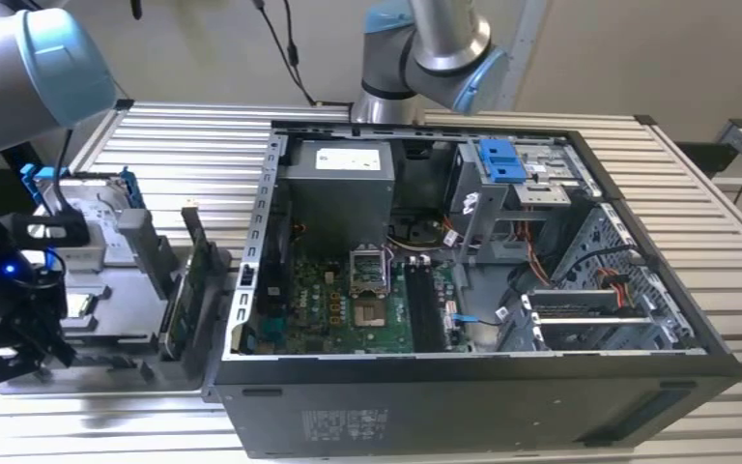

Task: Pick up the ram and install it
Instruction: 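Pick up the ram and move it above insertion slot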

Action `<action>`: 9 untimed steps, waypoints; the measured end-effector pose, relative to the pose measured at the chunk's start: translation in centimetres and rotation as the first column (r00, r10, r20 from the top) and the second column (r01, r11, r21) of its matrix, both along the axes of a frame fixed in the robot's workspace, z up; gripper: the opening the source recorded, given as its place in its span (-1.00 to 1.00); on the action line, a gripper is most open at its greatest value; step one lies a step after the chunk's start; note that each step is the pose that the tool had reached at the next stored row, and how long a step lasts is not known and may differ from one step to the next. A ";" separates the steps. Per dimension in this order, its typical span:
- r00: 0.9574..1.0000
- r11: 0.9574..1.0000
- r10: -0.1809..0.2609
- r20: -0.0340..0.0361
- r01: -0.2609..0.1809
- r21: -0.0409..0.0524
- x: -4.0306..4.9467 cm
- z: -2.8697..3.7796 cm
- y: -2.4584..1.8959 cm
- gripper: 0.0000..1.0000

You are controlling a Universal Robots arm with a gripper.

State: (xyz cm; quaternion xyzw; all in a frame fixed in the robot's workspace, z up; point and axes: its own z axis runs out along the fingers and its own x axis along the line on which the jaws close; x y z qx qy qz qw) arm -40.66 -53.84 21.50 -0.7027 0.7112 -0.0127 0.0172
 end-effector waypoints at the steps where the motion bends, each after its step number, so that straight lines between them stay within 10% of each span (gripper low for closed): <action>1: 1.000 1.000 0.000 0.000 0.000 0.000 0.00 0.07 0.00 -0.72; 9: 1.000 1.000 0.000 0.000 0.000 0.000 0.00 0.55 0.00 -0.72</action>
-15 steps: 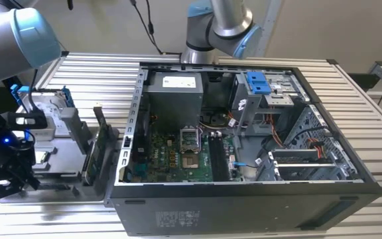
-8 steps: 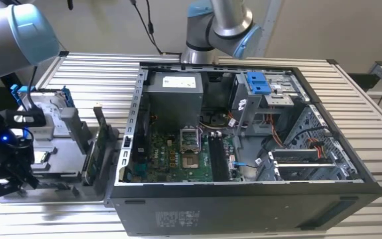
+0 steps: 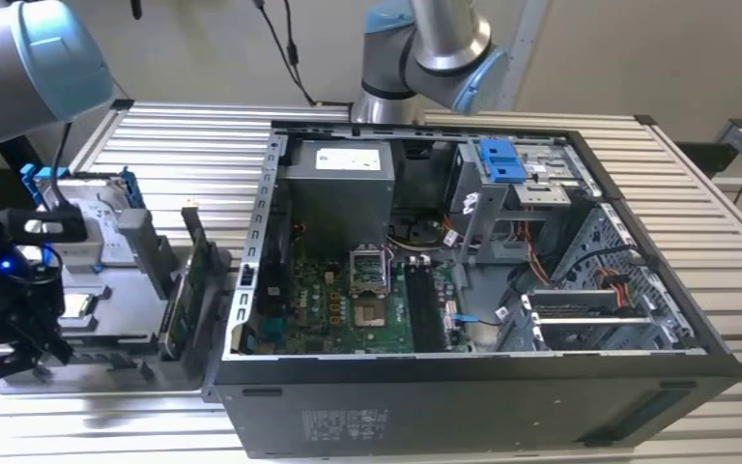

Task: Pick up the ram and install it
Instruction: 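Pick up the ram and move it above insertion slot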

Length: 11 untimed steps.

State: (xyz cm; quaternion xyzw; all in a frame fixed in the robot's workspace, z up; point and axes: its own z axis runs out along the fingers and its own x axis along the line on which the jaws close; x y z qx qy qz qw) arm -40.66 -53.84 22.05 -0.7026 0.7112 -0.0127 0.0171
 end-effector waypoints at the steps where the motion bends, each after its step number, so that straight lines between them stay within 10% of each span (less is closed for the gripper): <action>1: 1.000 1.000 0.000 0.000 0.000 0.000 0.00 0.06 0.00 -0.72; 11: 1.000 1.000 0.000 0.000 0.000 0.000 0.00 0.69 0.00 -0.72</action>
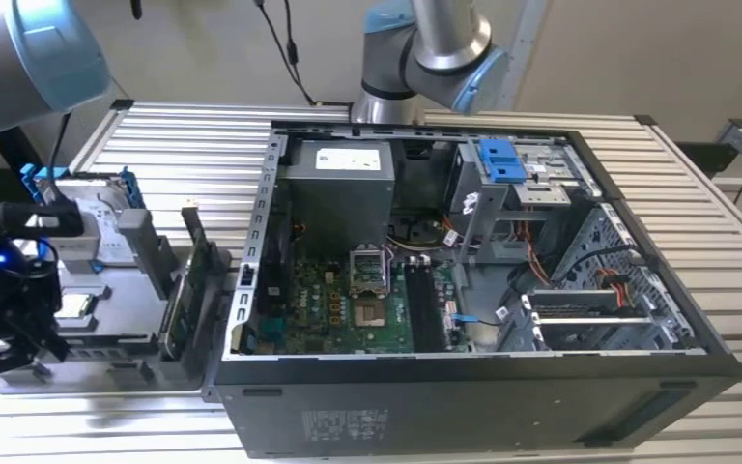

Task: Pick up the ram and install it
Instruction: 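Pick up the ram and move it above insertion slot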

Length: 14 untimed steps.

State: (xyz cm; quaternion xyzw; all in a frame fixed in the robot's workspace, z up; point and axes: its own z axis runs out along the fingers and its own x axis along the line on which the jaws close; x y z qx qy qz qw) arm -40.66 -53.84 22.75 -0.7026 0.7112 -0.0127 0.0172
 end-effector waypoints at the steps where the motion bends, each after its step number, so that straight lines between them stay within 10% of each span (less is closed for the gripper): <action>1: 1.000 1.000 0.000 0.000 0.000 0.000 0.00 0.07 0.00 -0.72; 14: 1.000 1.000 0.000 0.000 0.000 0.000 0.00 0.85 0.00 -0.72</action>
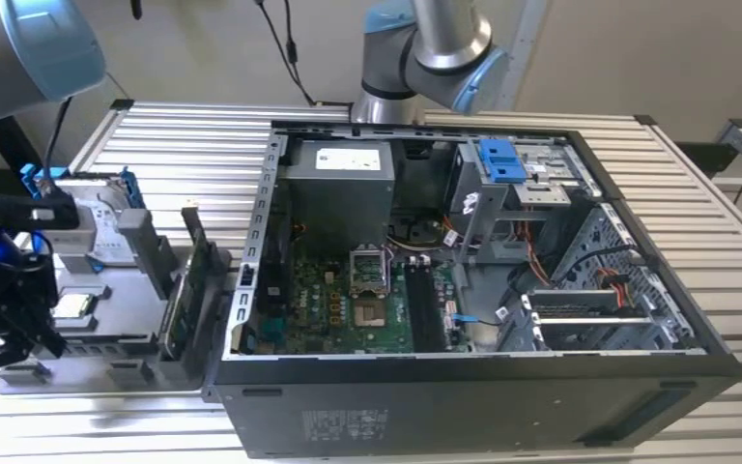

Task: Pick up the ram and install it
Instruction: 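Pick up the ram and move it above insertion slot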

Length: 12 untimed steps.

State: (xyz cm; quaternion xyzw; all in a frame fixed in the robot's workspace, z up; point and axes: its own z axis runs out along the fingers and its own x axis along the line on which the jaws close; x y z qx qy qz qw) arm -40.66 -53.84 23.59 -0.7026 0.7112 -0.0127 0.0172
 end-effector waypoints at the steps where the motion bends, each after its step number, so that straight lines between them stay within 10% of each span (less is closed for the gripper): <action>1: 1.000 1.000 0.000 0.000 0.000 0.000 0.00 0.07 0.00 -0.72; 12: 1.000 1.000 0.000 0.000 0.000 0.000 0.00 0.82 0.00 -0.72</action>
